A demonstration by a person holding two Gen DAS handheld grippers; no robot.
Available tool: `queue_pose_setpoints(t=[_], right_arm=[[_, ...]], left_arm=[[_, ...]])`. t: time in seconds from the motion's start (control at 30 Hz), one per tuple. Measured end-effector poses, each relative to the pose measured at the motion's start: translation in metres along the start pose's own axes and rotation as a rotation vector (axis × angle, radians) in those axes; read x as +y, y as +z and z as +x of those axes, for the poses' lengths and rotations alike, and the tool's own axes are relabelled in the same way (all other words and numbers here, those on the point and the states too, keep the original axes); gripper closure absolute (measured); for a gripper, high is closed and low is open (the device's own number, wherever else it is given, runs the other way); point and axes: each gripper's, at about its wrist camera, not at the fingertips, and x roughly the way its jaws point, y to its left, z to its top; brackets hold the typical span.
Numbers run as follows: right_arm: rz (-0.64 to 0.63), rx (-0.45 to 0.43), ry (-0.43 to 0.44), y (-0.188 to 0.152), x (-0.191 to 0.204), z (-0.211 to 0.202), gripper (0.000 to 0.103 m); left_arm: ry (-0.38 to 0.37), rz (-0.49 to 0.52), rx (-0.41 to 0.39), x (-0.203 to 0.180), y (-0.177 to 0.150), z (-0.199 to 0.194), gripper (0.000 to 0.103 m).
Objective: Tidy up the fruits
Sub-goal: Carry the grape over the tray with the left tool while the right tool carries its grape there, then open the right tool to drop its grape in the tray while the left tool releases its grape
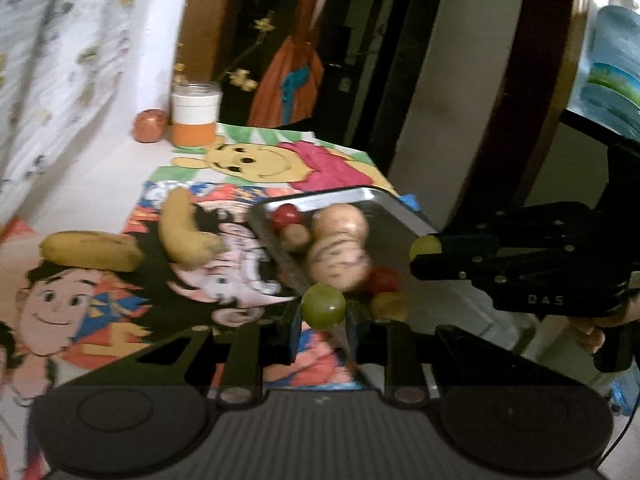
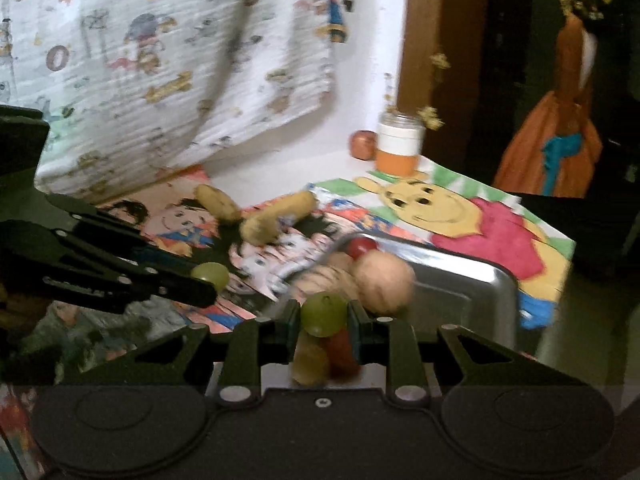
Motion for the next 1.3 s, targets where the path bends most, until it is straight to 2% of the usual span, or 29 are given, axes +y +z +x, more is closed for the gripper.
queue_pose_setpoints(t=[0.23, 0.53, 1.3], right_arm=[[0.047, 0.019, -0.05, -0.02, -0.018, -0.007, 0.076], [0.053, 0.031, -0.073, -0.036, -0.025, -0.002, 0.076], [0.072, 0.041, -0.086, -0.04, -0.029, 0.008, 0.076]], left_arm=[[-0.037, 0.031, 0.035, -0.027, -0.004, 0.017, 0.077], [-0.035, 0.064, 0.061, -0.039, -0.011, 0.023, 0.077], [-0.038, 0.101, 0.09, -0.048, -0.018, 0.03, 0.077]])
